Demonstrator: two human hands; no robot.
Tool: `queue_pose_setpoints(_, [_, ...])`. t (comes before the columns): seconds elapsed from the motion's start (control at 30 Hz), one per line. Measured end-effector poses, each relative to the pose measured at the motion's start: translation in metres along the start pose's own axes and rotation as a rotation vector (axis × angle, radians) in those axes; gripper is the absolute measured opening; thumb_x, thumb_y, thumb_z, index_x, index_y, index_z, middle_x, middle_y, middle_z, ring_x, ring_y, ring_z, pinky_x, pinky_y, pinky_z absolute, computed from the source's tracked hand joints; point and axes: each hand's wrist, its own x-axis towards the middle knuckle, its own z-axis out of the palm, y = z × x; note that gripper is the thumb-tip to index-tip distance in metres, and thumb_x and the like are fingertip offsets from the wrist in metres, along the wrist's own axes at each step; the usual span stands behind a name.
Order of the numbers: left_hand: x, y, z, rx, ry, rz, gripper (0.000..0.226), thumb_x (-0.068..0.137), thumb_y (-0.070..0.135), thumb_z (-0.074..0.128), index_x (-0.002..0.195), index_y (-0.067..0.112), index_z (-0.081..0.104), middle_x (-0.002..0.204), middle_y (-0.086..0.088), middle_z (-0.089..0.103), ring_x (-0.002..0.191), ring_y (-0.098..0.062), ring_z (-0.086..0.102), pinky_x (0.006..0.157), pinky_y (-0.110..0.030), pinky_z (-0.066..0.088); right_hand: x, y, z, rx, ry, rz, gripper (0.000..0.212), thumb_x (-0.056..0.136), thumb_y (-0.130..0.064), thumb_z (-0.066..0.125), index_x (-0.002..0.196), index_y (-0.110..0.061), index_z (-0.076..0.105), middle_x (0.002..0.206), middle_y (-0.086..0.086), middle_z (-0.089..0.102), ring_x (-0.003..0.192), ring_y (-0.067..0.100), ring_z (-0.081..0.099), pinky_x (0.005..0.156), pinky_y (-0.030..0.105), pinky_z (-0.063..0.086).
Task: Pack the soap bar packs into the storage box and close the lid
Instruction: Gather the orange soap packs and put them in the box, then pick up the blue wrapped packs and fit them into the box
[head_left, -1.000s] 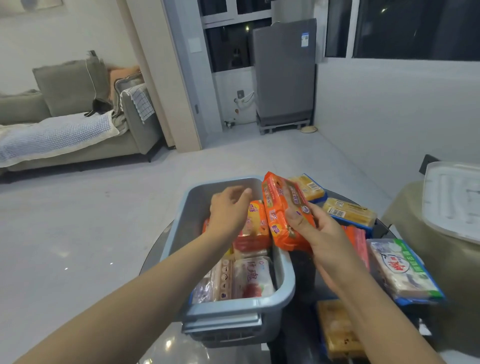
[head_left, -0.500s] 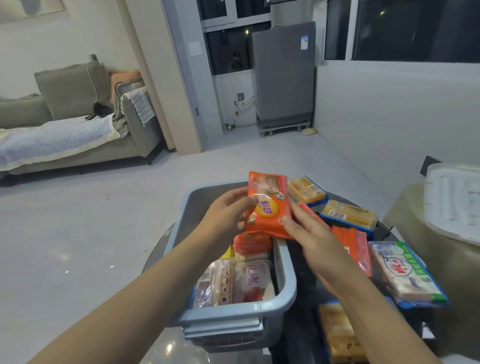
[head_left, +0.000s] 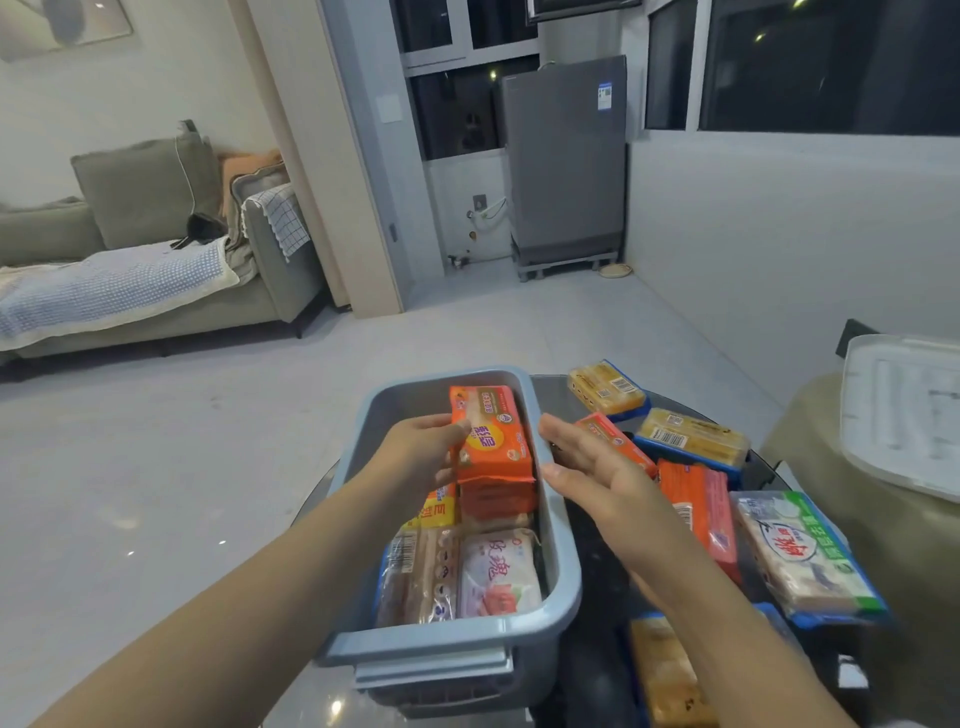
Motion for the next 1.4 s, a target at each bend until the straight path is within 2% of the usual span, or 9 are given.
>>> queue_pose_setpoints(0.33, [-0.011,-0.001,-0.001,0.251,0.020,0.057,0.035,0.086,0.027,0.066,0.114,0.007,0.068,0.107,-0.014,0.072,0.098,-0.028,0.067,0.089,-0.040,0.054,-0.008,-0.003,0.007,-0.028,-0.042,0.003,0.042,0.091,-0.025,0.056,0.112,-0.060,0.044,0.123,-0.022,0.053,0.105,-0.005,0.056,0.065,0.010,0.052])
queue_pose_setpoints(0.43, [-0.015,-0.002,0.001,0.452,0.041,0.187,0.025,0.089,0.034,0.061,0.101,0.014,0.071,0.091,-0.004,0.071,0.082,-0.020,0.064,0.075,-0.029,0.050,-0.011,-0.004,0.004,0.011,-0.042,-0.006,0.044,0.092,-0.020,0.055,0.123,-0.049,0.045,0.115,-0.030,0.054,0.098,-0.018,0.056,0.064,0.005,0.049])
queue_pose_setpoints(0.5, [-0.022,0.003,0.005,0.534,0.112,0.303,0.030,0.092,0.035,0.056,0.112,0.015,0.066,0.092,0.000,0.070,0.078,-0.014,0.063,0.070,-0.026,0.049,-0.015,-0.007,-0.001,0.001,-0.026,-0.016,0.045,0.092,-0.017,0.055,0.128,-0.042,0.045,0.109,-0.035,0.054,0.093,-0.026,0.053,0.067,0.002,0.047])
queue_pose_setpoints(0.63, [-0.048,0.018,0.017,0.558,0.168,0.507,0.036,0.092,0.032,0.052,0.125,0.019,0.059,0.109,-0.003,0.067,0.089,-0.014,0.065,0.072,-0.031,0.054,-0.024,-0.015,-0.020,-0.059,0.067,-0.027,0.043,0.092,-0.015,0.054,0.128,-0.037,0.048,0.120,-0.024,0.055,0.111,-0.007,0.052,0.090,0.018,0.049])
queue_pose_setpoints(0.87, [-0.094,0.018,0.081,0.439,-0.137,0.539,0.034,0.090,0.018,0.054,0.123,0.024,0.061,0.109,0.006,0.064,0.095,-0.002,0.059,0.070,-0.009,0.041,-0.036,-0.023,-0.067,-0.118,0.210,-0.065,0.031,0.091,-0.010,0.052,0.104,-0.037,0.062,0.108,-0.012,0.067,0.101,0.001,0.062,0.074,0.018,0.053])
queue_pose_setpoints(0.97, [-0.101,0.011,0.109,0.408,-0.215,0.492,0.034,0.091,0.021,0.053,0.125,0.028,0.057,0.095,0.018,0.058,0.081,0.008,0.055,0.053,-0.002,0.041,-0.037,-0.023,-0.086,-0.139,0.251,-0.048,0.031,0.089,-0.007,0.053,0.099,-0.034,0.064,0.105,-0.005,0.069,0.098,0.010,0.064,0.073,0.024,0.051])
queue_pose_setpoints(1.07, [-0.101,0.001,0.129,0.409,-0.225,0.463,0.035,0.091,0.022,0.051,0.125,0.029,0.056,0.098,0.015,0.057,0.079,0.006,0.055,0.048,-0.007,0.040,-0.035,-0.021,-0.104,-0.181,0.276,-0.017,0.031,0.089,-0.003,0.050,0.093,-0.031,0.064,0.099,-0.002,0.068,0.087,0.015,0.066,0.068,0.025,0.050])
queue_pose_setpoints(1.23, [-0.096,-0.032,0.147,0.437,-0.252,0.385,0.034,0.089,0.020,0.053,0.122,0.026,0.058,0.098,0.012,0.058,0.086,0.002,0.058,0.064,-0.016,0.045,-0.038,-0.010,-0.130,-0.322,0.174,0.127,0.027,0.089,-0.007,0.053,0.085,-0.031,0.064,0.089,-0.004,0.067,0.069,0.007,0.065,0.058,0.017,0.049])
queue_pose_setpoints(1.4, [-0.087,-0.068,0.150,0.563,-0.311,0.273,0.030,0.087,0.025,0.060,0.118,0.025,0.062,0.103,0.008,0.065,0.085,-0.003,0.061,0.057,-0.011,0.043,-0.046,0.008,-0.140,-0.522,0.074,0.226,0.019,0.088,-0.016,0.058,0.085,-0.034,0.063,0.083,-0.010,0.063,0.067,0.000,0.063,0.048,0.008,0.042])
